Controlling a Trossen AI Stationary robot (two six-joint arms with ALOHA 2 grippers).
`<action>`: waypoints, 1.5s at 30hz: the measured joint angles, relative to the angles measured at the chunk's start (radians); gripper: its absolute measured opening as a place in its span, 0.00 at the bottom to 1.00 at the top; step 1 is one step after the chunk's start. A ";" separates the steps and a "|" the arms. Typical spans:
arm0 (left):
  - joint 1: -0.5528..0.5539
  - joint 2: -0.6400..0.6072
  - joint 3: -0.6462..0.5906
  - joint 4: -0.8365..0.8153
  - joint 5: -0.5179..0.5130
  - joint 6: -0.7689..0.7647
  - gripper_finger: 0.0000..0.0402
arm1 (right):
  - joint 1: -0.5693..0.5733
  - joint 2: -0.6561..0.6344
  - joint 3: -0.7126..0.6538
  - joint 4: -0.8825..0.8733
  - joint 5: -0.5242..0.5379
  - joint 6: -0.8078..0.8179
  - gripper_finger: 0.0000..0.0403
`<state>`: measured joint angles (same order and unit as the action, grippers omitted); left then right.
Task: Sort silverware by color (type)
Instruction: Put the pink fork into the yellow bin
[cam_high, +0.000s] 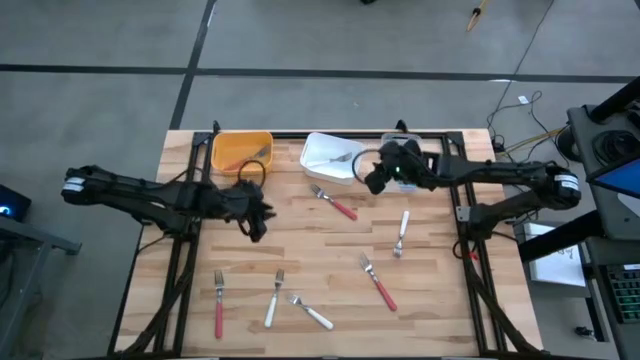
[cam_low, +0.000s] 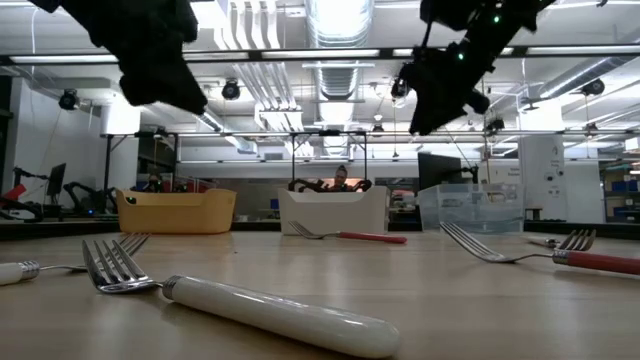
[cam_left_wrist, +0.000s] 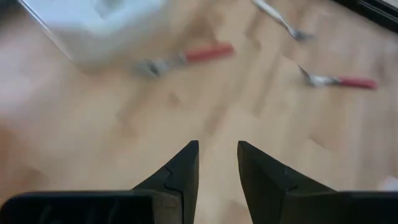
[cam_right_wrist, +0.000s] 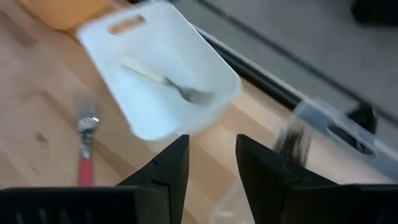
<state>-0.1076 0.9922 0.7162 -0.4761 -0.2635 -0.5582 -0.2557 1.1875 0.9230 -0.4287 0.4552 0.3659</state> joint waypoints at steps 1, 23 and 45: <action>-0.005 0.012 0.000 -0.005 0.035 -0.041 0.23 | 0.025 0.001 0.000 0.019 0.025 -0.010 0.31; -0.483 0.239 0.017 -0.203 0.363 -1.131 0.23 | 0.140 0.005 0.000 0.129 0.122 -0.197 0.31; -0.644 0.387 0.024 -0.218 0.468 -1.580 0.33 | 0.117 0.007 -0.032 0.272 0.114 -0.509 0.31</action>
<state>-0.7511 1.3795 0.7399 -0.6945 0.2043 -2.1382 -0.1388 1.1942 0.8909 -0.1567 0.5689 -0.1433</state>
